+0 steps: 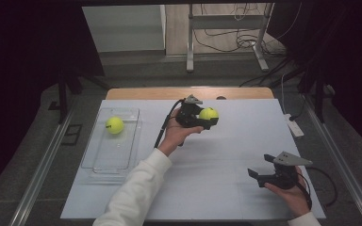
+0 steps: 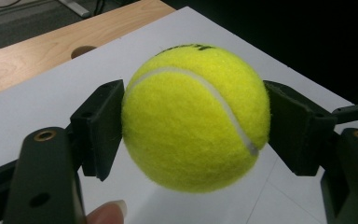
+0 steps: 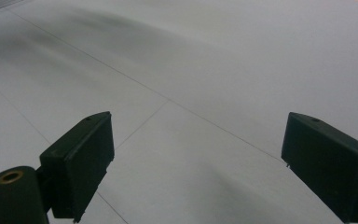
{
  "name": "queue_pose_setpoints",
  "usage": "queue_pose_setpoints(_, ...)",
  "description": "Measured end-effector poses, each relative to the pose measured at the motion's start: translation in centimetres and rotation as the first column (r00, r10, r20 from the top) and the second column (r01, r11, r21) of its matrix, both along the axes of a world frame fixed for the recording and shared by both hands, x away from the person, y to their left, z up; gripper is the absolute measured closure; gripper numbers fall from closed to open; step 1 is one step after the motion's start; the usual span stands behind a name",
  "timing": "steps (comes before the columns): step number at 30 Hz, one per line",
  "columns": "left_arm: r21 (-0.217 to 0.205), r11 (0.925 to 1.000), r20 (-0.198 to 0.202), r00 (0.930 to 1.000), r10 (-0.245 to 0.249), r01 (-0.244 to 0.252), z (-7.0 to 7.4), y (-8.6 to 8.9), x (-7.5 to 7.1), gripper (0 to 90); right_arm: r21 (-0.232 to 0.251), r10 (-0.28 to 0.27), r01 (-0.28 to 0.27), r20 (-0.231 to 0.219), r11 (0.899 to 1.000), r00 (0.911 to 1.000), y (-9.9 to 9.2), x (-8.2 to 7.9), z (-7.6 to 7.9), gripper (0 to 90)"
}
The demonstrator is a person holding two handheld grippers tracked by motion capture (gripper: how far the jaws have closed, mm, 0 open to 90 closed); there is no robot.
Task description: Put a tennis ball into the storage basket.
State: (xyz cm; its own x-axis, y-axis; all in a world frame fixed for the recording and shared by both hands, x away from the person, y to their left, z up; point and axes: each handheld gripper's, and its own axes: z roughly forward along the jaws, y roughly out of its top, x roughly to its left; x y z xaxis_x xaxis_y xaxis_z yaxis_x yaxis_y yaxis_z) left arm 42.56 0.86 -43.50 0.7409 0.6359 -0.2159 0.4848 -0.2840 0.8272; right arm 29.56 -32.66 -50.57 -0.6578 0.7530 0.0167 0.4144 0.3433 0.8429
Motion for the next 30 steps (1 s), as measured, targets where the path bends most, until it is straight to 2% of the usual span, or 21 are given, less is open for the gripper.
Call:
queue_pose_setpoints(19, -0.012, 0.9998, 0.043, 0.9989, -0.015, 0.015, 1.2, 0.9, -1.7, 26.6, 0.001, 0.003, -0.003, 0.004, 1.0, 1.0, 0.0, 0.0, 0.0, 9.5)
queue_pose_setpoints(30, -0.011, 0.9999, 0.056, 0.9984, -0.006, 0.007, 1.2, 1.6, -2.3, 26.6, 0.0, 0.003, -0.003, 0.004, 1.0, 1.0, 0.1, 0.0, 0.0, 9.5)
